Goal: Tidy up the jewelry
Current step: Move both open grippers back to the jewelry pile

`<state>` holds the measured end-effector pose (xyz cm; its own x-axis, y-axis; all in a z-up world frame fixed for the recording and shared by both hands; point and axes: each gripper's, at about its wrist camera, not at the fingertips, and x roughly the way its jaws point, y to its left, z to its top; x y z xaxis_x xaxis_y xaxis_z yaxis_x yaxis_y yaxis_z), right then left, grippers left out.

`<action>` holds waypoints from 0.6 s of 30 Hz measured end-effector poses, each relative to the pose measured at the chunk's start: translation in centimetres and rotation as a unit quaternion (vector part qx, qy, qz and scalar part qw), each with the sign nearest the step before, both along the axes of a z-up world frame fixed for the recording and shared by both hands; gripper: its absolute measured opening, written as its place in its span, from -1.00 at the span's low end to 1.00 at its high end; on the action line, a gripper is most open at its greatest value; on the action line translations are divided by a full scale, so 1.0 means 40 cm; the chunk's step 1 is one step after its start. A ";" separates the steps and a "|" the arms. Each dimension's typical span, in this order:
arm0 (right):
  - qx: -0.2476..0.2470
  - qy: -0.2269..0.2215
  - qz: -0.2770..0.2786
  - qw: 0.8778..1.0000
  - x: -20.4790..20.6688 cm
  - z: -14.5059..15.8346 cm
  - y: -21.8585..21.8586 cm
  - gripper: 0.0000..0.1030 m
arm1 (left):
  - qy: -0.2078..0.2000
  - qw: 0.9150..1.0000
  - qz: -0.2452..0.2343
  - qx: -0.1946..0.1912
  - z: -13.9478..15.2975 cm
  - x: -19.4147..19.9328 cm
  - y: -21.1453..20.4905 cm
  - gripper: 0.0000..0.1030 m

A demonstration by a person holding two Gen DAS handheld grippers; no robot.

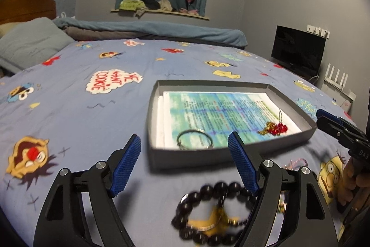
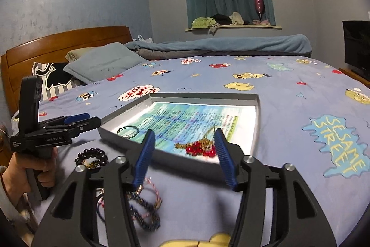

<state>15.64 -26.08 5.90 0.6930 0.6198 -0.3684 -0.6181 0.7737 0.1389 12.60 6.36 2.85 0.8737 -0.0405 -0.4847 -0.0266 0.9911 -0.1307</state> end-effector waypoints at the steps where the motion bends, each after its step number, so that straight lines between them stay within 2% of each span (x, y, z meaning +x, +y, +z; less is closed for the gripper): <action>1: 0.003 0.002 -0.001 1.000 -0.007 -0.001 -0.010 0.15 | 0.001 1.000 0.002 0.000 -0.004 -0.014 0.003 0.58; 10: -0.004 0.010 -0.014 1.000 -0.045 -0.026 -0.049 0.16 | 0.002 1.000 0.013 0.001 -0.034 -0.155 0.014 0.67; 12: -0.007 0.011 -0.016 1.000 -0.048 -0.030 -0.050 0.25 | 0.005 1.000 0.008 0.008 -0.041 -0.170 0.008 0.67; 18: -0.016 0.013 -0.009 1.000 -0.057 -0.039 -0.044 0.26 | 0.006 1.000 -0.011 0.024 -0.049 -0.181 -0.021 0.67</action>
<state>13.35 -27.83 4.33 0.6945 0.5947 -0.4050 -0.6002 0.7892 0.1297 5.36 5.53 0.90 0.8672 -0.0371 -0.4966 -0.0052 0.9965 -0.0835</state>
